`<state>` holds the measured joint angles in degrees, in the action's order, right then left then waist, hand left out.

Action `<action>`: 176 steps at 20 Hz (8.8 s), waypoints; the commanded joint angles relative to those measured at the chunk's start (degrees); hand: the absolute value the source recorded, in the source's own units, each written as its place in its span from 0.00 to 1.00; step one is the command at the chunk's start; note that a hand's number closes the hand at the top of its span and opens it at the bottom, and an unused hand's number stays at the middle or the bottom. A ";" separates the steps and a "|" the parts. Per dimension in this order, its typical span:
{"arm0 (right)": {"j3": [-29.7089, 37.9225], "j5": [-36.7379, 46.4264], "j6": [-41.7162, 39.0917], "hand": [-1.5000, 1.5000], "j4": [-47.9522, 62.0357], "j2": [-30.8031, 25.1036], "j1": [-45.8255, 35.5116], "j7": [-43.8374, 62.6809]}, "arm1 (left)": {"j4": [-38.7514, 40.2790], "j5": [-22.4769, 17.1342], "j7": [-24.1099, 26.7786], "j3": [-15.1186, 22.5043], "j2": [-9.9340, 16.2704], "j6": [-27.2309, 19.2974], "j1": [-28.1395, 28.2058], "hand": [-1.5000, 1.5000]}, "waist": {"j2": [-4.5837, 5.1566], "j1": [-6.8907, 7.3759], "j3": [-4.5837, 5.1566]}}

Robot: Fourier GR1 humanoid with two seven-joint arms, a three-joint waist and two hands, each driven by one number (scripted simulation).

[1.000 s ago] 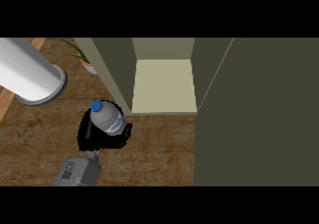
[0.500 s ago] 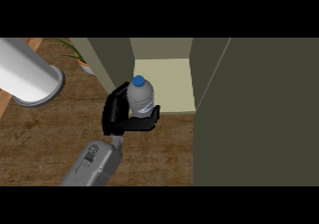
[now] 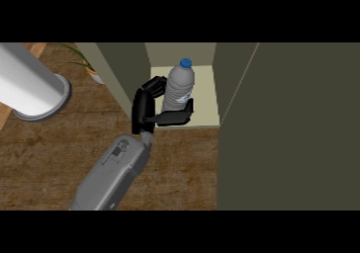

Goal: Pick up the bottled water, place it into the cabinet and close the cabinet

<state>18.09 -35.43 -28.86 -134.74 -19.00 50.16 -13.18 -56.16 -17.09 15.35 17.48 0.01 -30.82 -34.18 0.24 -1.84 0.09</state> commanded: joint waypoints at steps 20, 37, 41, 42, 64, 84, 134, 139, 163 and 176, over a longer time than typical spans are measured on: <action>0.34 -7.45 -0.71 0.00 -0.90 -0.57 -2.67 1.27 | 35.61 -3.48 9.93 -9.09 0.04 -2.85 -26.25 1.00 | 0.83 -1.57 -0.04; 0.97 -8.92 0.82 0.00 -6.49 -1.98 -0.66 3.41 | 45.39 -2.67 13.35 -11.23 0.59 -0.42 -33.71 0.00 | 1.37 -2.44 0.10; 1.45 -9.48 0.01 0.00 -5.70 -2.13 -0.20 2.85 | 42.54 -5.08 20.81 -12.72 0.02 3.82 -29.98 0.00 | 1.11 -2.66 0.11; 2.68 -9.67 -1.66 0.00 -5.07 -2.13 0.16 1.45 | 42.12 -4.84 20.13 -12.65 0.01 3.40 -32.00 0.00 | 0.71 -2.39 0.05; 0.47 -6.52 7.29 0.00 -8.16 -1.70 -5.79 8.70 | 14.92 -20.46 19.85 7.42 -0.01 4.12 -10.87 0.00 | -0.56 0.84 0.01; -0.17 -3.65 1.05 1.00 -10.40 -1.24 -2.18 9.32 | -31.73 -14.87 15.10 27.62 10.96 -0.07 25.56 1.00 | -0.69 1.86 -0.03; -37.98 7.14 -1.51 1.00 -12.94 -10.00 -29.25 25.77 | -56.45 -35.77 22.66 -4.39 51.94 26.83 63.65 0.00 | -2.39 4.41 1.35; -42.79 8.46 5.41 1.00 -9.71 -7.00 -36.79 30.38 | -56.36 -37.33 22.89 -7.51 54.28 29.71 65.53 0.00 | -2.21 5.59 1.24; -56.37 3.17 25.66 1.00 17.94 18.61 -80.72 53.27 | -52.08 -41.94 26.63 -17.94 58.69 43.80 72.09 0.00 | -0.26 10.38 0.52; -46.44 -16.70 28.14 1.00 45.41 18.98 -103.99 47.94 | -49.24 -43.33 30.04 -29.18 56.51 54.95 84.78 0.00 | -0.14 5.67 -0.09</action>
<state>-30.94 -48.29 -0.64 -97.01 -0.27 -50.93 37.13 -105.98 -59.38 44.41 -8.47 57.24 20.27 47.86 -0.05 5.05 0.10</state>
